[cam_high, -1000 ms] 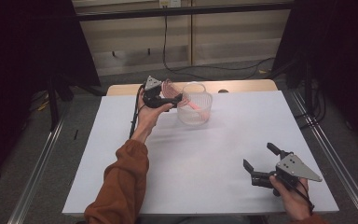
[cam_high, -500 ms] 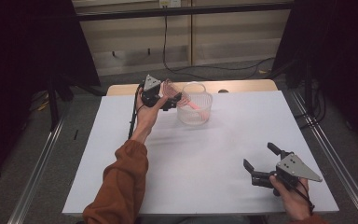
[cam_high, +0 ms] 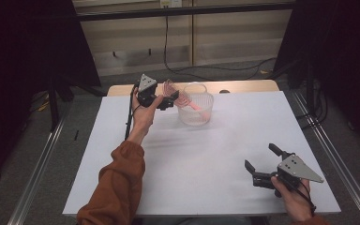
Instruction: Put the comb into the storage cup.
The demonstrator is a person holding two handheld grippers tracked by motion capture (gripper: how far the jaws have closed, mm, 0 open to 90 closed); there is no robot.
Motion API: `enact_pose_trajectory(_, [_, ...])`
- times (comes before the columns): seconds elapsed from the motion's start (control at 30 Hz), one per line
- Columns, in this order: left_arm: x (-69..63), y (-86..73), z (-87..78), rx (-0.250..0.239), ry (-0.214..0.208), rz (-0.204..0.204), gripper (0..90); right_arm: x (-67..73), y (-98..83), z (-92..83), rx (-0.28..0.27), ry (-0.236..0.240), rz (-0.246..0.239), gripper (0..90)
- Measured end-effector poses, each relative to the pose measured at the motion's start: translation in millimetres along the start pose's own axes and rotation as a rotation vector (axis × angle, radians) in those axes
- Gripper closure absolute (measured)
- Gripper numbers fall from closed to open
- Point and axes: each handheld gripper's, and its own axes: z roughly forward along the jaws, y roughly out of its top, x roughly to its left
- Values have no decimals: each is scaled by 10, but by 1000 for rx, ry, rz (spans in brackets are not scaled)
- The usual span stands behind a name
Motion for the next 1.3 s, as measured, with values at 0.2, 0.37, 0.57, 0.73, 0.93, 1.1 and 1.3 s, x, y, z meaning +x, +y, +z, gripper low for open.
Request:
enact_pose_trajectory(0.2, [-28, 8, -41, -15, 9, 9, 0, -15, -6, -10, -4, -9, 8, 2])
enact_pose_trajectory(0.37, [-53, 28, -102, -18, 22, 37, 0, -13, -7, -11, -6, -7, 5, 2])
enact_pose_trajectory(0.57, [-46, 63, -194, -28, 29, 57, 0, -18, -5, -4, -7, -9, 4, 2])
enact_pose_trajectory(0.73, [-40, 23, -279, -43, -14, 20, 1, -9, -1, -3, -6, -9, 0, 1])
enact_pose_trajectory(0.93, [-53, -64, -362, -46, -4, 11, 0, -2, 7, 0, -3, -13, -7, 1])
enact_pose_trajectory(1.1, [-84, -69, -461, -66, 15, 40, 0, 1, 12, 2, -2, -13, -11, 1])
enact_pose_trajectory(1.3, [-118, -80, -564, -87, 22, 49, 0, 8, 15, 17, -4, -9, -10, 1])
